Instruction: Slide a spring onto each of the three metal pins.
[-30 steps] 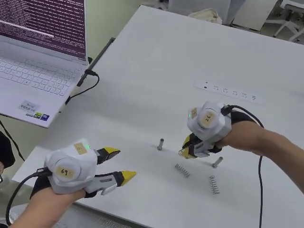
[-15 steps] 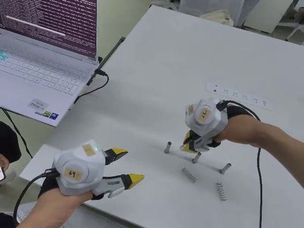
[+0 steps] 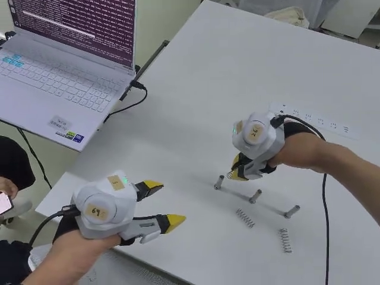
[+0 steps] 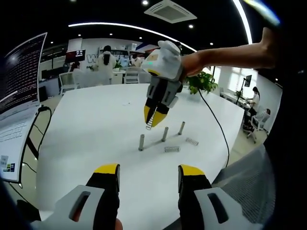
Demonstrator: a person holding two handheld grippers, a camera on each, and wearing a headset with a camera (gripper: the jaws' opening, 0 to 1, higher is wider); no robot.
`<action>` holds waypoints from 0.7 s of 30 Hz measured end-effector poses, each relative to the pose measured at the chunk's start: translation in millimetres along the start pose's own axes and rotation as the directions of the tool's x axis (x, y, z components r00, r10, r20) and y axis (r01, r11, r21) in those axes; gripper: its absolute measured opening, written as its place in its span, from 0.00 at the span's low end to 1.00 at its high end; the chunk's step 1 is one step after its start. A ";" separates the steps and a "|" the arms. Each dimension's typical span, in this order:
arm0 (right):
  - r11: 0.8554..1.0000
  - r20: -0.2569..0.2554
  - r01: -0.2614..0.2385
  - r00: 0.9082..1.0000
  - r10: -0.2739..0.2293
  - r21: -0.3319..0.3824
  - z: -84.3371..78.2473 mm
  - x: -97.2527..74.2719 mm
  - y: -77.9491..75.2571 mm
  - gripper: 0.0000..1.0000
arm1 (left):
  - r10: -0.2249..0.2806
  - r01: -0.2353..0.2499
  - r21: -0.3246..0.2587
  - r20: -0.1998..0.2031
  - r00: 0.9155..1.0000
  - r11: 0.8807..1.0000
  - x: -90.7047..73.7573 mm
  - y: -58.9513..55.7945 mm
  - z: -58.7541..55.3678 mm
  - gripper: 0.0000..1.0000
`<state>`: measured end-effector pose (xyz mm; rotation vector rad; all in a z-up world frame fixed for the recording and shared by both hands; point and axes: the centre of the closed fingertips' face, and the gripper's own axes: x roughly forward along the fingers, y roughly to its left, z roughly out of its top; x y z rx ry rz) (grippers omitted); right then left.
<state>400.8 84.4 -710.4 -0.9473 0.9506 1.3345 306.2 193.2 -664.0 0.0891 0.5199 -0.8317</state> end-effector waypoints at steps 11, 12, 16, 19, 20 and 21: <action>0.999 -0.012 -0.024 1.000 0.024 -0.024 5.7 9.5 -3.2 0.09 | 0.013 -0.013 -0.015 -0.001 1.000 1.000 -2.3 3.3 -2.0 0.44; 0.999 -0.013 -0.027 1.000 0.027 -0.025 6.2 10.1 -3.2 0.09 | 0.014 -0.014 -0.016 -0.001 1.000 1.000 -2.4 3.7 -2.0 0.44; 0.999 -0.021 -0.037 0.999 0.036 -0.034 7.0 13.6 -3.7 0.09 | 0.018 -0.018 -0.022 0.000 1.000 1.000 -3.0 5.3 -2.4 0.44; 0.998 -0.022 -0.041 0.999 0.040 -0.040 7.9 15.3 -3.5 0.09 | 0.020 -0.020 -0.025 -0.004 1.000 0.999 -3.5 6.2 -3.5 0.43; 0.998 -0.021 -0.045 0.999 0.044 -0.042 8.7 15.8 -2.7 0.09 | 0.020 -0.020 -0.023 -0.007 1.000 1.000 -3.8 6.5 -4.0 0.43; 0.998 -0.021 -0.047 0.999 0.046 -0.043 9.1 16.5 -2.4 0.09 | 0.019 -0.020 -0.022 -0.007 1.000 1.000 -4.1 6.6 -4.0 0.43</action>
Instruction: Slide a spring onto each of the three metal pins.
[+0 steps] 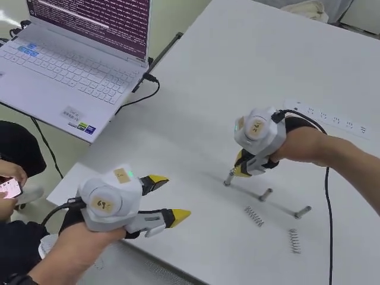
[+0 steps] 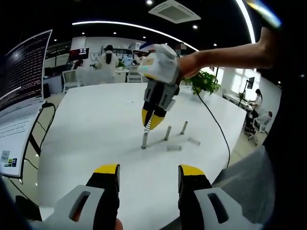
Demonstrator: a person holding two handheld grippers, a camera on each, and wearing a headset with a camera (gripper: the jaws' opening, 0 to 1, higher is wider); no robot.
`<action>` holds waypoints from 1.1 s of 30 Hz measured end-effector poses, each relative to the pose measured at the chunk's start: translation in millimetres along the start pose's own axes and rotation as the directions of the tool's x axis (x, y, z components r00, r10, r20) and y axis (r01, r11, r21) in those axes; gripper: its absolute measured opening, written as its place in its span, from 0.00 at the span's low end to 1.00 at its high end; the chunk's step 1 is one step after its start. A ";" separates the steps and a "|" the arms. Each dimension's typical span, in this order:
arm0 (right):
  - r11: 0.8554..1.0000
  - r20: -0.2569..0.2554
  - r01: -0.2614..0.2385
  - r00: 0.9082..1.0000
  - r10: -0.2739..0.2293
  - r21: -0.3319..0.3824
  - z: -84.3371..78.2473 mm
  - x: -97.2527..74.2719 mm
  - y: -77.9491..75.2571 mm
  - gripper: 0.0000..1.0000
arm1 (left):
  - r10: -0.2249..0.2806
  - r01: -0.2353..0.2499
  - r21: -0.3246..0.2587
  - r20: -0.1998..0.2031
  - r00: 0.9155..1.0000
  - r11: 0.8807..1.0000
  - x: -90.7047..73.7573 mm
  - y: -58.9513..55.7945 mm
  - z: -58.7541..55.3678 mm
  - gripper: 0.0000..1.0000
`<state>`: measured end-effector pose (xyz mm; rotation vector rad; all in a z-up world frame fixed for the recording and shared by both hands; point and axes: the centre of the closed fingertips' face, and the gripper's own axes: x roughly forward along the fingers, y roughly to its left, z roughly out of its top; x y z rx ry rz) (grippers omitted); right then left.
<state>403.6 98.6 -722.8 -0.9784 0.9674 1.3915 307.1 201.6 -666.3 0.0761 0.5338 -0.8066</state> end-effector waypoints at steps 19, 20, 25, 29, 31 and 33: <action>0.999 -0.039 -0.017 0.999 0.016 -0.046 -0.4 4.9 1.7 0.09 | 0.008 -0.008 -0.025 -0.004 1.000 1.000 -4.0 3.1 -4.4 0.42; 0.999 -0.042 -0.017 0.999 0.015 -0.047 -1.1 4.7 1.7 0.09 | 0.008 -0.009 -0.025 -0.004 1.000 1.000 -4.0 3.0 -4.3 0.42; 0.998 -0.060 -0.016 0.998 0.013 -0.055 -6.3 4.9 0.0 0.09 | 0.004 -0.004 -0.026 -0.005 1.000 1.000 -3.2 2.6 -4.7 0.42; 0.998 -0.062 -0.017 0.998 0.014 -0.054 -6.3 6.5 -0.4 0.09 | 0.005 -0.005 -0.027 -0.003 1.000 1.000 -3.2 3.5 -4.4 0.42; 0.998 -0.063 -0.019 0.998 0.015 -0.055 -5.6 7.8 -0.4 0.09 | 0.006 -0.006 -0.028 -0.003 1.000 1.000 -3.6 3.6 -3.8 0.42; 0.998 -0.065 -0.021 0.998 0.017 -0.058 -5.2 8.6 0.2 0.09 | 0.008 -0.008 -0.029 -0.004 1.000 1.000 -3.7 4.2 -4.4 0.42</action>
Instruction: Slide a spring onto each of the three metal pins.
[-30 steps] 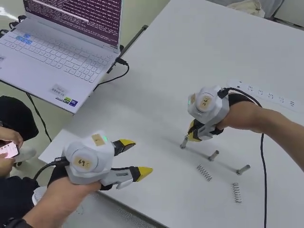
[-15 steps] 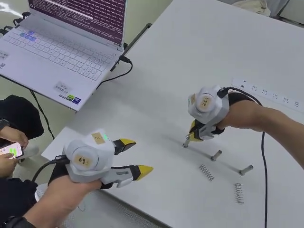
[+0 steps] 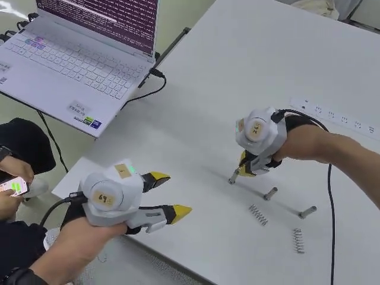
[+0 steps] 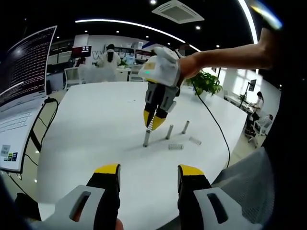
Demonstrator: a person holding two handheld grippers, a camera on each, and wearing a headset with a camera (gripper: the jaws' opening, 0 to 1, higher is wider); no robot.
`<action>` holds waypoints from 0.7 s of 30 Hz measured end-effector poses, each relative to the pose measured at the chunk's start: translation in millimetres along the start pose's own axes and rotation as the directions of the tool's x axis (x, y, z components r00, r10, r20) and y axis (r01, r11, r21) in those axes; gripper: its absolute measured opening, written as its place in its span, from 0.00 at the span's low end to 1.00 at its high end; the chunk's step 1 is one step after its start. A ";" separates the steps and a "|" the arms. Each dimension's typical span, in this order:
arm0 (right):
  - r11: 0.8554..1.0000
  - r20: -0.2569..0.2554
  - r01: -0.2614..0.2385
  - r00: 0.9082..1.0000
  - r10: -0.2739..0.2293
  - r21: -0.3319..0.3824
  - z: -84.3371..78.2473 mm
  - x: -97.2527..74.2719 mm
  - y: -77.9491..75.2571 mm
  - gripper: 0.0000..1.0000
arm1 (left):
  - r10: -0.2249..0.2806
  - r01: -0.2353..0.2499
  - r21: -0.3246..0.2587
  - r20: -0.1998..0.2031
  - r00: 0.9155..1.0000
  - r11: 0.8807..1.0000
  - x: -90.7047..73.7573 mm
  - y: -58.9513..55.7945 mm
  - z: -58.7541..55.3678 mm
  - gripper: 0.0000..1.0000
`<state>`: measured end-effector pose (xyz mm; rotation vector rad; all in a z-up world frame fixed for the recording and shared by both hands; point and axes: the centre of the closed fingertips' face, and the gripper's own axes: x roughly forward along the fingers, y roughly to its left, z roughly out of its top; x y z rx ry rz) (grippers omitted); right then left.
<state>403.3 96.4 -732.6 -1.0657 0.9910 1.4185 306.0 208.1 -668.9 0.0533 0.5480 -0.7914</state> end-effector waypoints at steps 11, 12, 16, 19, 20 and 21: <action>1.000 -0.024 -0.005 1.000 0.005 -0.006 -1.5 8.1 0.0 0.09 | 0.001 -0.001 -0.008 -0.006 1.000 1.000 0.5 0.5 -3.2 0.42; 1.000 -0.028 -0.005 1.000 0.005 -0.006 -2.5 8.6 -0.3 0.09 | 0.000 -0.001 -0.009 -0.006 1.000 1.000 0.7 0.4 -3.5 0.42; 1.000 -0.042 -0.007 0.999 0.006 -0.009 -5.3 10.0 -0.2 0.09 | 0.000 0.000 -0.013 -0.004 1.000 1.000 1.1 0.8 -3.5 0.42; 1.000 -0.041 -0.009 0.999 0.009 -0.009 -3.9 9.9 0.6 0.09 | 0.001 -0.001 -0.015 -0.002 1.000 1.000 1.3 1.8 -3.2 0.42; 1.000 -0.040 -0.009 0.999 0.009 -0.009 -3.3 9.5 1.2 0.09 | 0.002 -0.002 -0.016 0.000 1.000 1.000 1.3 2.1 -2.8 0.42; 1.000 -0.039 -0.010 0.999 0.009 -0.012 -2.4 9.0 2.2 0.09 | 0.002 -0.002 -0.016 0.000 1.000 1.000 1.3 2.0 -2.7 0.42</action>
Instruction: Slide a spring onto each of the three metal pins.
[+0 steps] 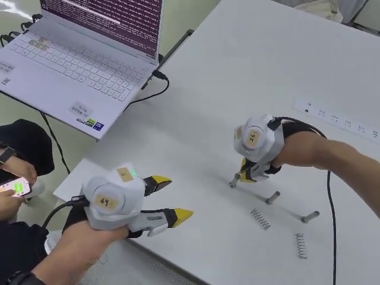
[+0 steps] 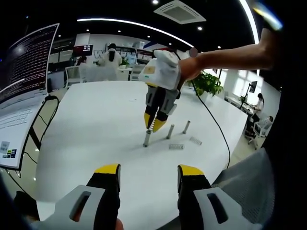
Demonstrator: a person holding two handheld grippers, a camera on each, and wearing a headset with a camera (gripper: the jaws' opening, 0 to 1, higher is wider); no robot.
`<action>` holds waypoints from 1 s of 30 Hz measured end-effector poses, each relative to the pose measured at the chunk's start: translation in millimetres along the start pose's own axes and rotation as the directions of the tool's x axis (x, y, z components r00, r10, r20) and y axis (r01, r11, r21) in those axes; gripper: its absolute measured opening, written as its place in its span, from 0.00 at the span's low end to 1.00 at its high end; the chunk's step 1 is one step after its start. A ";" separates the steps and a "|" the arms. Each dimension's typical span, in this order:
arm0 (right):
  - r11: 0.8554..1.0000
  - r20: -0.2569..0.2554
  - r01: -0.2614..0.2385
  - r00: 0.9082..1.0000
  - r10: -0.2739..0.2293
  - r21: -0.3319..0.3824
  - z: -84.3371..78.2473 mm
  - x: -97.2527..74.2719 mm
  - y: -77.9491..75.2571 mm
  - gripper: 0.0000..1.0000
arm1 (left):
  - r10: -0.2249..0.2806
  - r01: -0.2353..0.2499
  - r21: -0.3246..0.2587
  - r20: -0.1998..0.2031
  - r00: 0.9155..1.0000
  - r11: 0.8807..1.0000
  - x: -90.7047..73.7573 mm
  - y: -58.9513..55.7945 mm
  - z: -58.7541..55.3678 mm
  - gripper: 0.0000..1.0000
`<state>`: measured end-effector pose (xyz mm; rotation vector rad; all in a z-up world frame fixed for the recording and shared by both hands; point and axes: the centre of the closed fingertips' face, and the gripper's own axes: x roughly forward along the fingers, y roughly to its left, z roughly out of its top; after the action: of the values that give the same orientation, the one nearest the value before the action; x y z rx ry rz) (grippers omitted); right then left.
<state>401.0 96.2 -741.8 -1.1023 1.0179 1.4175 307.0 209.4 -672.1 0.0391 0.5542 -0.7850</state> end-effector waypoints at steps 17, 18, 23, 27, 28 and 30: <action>1.000 -0.004 0.007 1.000 -0.007 -0.002 5.2 0.7 -1.0 0.09 | -0.004 0.004 -0.004 0.001 1.000 1.000 0.9 0.1 -1.2 0.42; 1.000 -0.003 0.008 1.000 -0.008 -0.002 5.7 0.8 -1.3 0.09 | -0.004 0.004 -0.005 0.000 1.000 1.000 0.5 0.1 -1.7 0.42; 1.000 -0.011 0.007 1.000 -0.007 -0.001 4.3 1.5 -2.2 0.09 | -0.002 0.002 -0.008 -0.001 1.000 1.000 -0.4 0.8 -3.0 0.42; 1.000 -0.002 0.005 1.000 -0.005 0.003 5.4 -0.7 -0.9 0.09 | -0.001 0.001 -0.010 0.001 1.000 1.000 -0.6 1.1 -2.4 0.41; 1.000 0.000 0.005 1.000 -0.005 0.003 5.7 -1.8 -0.4 0.09 | 0.000 0.000 -0.011 0.001 1.000 1.000 -0.3 1.3 -2.5 0.41; 1.000 0.005 0.004 1.000 -0.004 0.005 6.1 -2.3 -0.8 0.09 | -0.001 0.001 -0.013 0.002 1.000 1.000 0.1 1.0 -2.2 0.41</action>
<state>401.2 101.7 -738.3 -1.0961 1.0143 1.4130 306.7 210.6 -674.2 0.0262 0.5574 -0.7824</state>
